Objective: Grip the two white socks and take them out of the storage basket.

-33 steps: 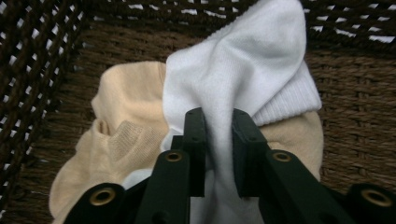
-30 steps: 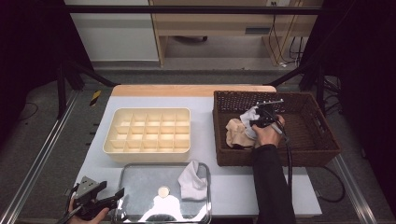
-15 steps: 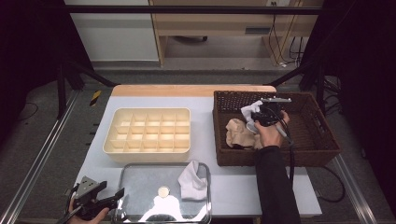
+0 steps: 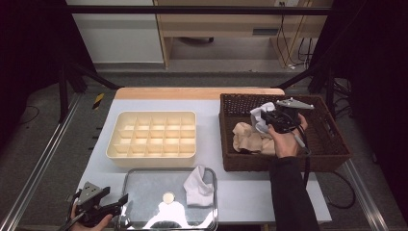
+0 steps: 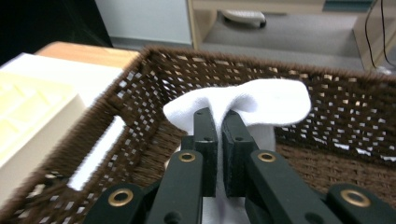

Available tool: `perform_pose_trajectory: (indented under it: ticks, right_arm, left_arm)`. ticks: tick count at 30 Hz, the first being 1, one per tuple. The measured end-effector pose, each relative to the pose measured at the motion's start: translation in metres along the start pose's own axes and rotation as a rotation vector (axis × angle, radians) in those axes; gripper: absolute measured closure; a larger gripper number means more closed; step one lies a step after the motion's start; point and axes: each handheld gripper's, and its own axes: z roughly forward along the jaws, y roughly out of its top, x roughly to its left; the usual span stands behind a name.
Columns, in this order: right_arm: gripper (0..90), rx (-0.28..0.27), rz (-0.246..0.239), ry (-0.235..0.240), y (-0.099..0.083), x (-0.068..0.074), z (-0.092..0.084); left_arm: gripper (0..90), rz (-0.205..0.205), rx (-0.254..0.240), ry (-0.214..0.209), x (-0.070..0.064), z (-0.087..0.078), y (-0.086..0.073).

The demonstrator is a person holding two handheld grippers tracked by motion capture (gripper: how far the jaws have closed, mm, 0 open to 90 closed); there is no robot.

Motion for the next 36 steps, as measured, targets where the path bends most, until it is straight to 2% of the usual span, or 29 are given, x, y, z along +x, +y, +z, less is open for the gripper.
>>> perform_pose_trajectory:
  ticks: [12,24,36]
  right_arm:
    - [86.7,-0.114,-0.069,0.082,0.020,0.023,-0.044]
    - [86.7,-0.172,-0.119,0.156,0.034,0.048,-0.065]
    - [86.7,-0.227,-0.197,0.282,0.040,0.086,-0.091]
  left_arm:
    - [23.4,-0.003,0.000,0.001,0.000,0.000,0.000]
    - [23.3,-0.004,0.001,0.000,0.000,0.000,0.000]
    - [23.4,-0.004,0.002,0.000,0.000,0.000,0.000]
